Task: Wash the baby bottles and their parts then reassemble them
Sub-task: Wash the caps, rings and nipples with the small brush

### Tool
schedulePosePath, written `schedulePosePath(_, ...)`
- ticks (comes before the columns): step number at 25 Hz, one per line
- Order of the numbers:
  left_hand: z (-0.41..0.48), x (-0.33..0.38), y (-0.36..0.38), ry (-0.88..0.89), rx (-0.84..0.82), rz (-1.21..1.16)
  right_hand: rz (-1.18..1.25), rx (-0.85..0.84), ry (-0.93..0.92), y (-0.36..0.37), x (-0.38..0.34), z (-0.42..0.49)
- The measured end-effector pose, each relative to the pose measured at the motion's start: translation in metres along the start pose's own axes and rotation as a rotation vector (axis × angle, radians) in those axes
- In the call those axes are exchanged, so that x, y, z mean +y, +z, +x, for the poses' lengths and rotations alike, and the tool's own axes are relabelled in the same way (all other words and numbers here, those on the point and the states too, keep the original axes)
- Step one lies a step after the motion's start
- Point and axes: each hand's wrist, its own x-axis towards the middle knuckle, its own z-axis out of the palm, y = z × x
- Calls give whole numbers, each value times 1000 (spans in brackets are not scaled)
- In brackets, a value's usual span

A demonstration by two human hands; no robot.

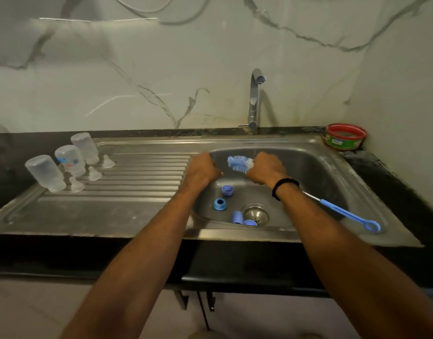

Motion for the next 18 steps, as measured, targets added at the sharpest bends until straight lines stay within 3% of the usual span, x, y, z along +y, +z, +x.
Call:
schedulePosePath(5, 29, 10, 59, -44, -183, 236, 30, -2, 71, 18, 47, 17)
schedulePosePath(13, 66, -10, 104, -65, -604, 505, 63, -40, 46, 37, 58, 36)
schedulePosePath(16, 57, -12, 112, -31, -625, 451, 60, -50, 45, 38, 59, 35)
schedulePosePath(18, 55, -12, 114, 44, -602, 556, 69, -55, 44, 38, 57, 32)
